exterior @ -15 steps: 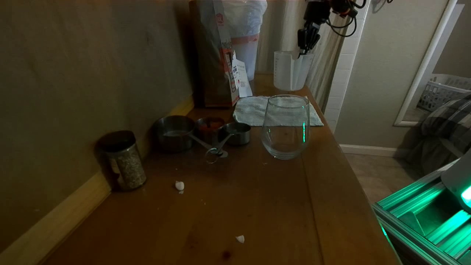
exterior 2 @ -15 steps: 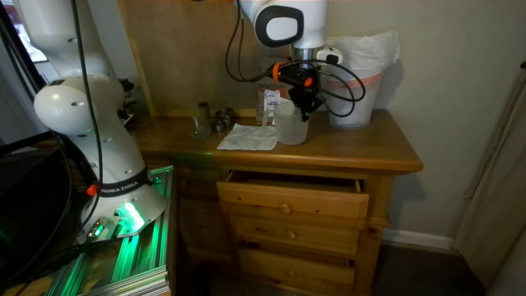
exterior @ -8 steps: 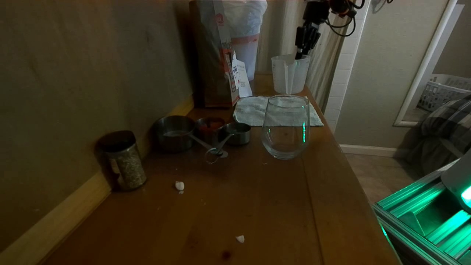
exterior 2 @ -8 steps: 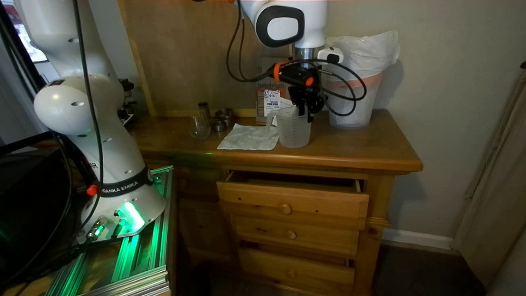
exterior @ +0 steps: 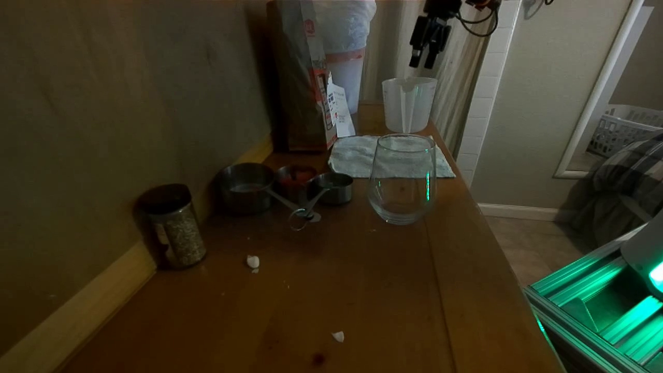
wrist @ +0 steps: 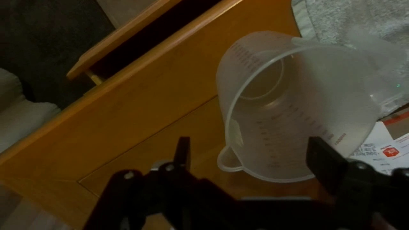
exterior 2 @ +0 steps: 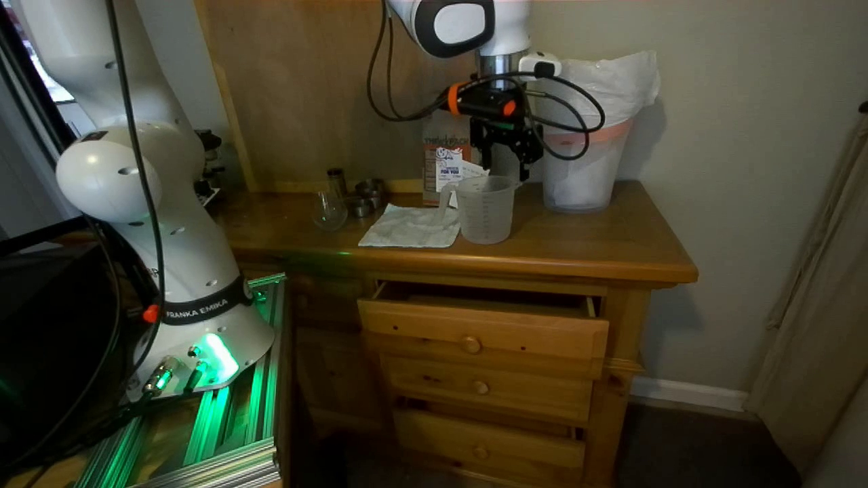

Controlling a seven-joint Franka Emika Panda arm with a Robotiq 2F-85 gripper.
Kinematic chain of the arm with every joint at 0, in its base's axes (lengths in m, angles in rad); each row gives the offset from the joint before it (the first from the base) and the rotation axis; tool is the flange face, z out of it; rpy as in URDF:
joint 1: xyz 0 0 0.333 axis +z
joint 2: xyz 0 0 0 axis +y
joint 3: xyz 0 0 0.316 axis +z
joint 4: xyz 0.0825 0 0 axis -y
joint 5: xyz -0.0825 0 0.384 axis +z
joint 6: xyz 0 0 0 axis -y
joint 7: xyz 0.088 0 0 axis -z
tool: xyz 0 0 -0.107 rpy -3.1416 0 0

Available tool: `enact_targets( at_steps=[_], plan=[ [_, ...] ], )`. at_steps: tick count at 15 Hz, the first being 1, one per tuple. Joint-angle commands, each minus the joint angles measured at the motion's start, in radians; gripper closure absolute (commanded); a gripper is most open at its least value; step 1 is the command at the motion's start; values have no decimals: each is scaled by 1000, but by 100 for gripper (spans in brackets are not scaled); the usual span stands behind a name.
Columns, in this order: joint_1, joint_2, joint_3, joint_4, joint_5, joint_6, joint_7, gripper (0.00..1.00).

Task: Put the jar upright

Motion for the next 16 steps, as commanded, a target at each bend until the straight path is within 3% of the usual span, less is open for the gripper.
enact_targets(
  at_steps=[1,3,8,16],
  plan=[
    [11,-106,20,-48,-80,-25,50,0],
    [22,-160,23,-63,-53,-75,7,0],
    [51,-301,21,-114,-74,-180,38,0],
    [91,-442,16,-171,-80,-237,60,0]
  ],
)
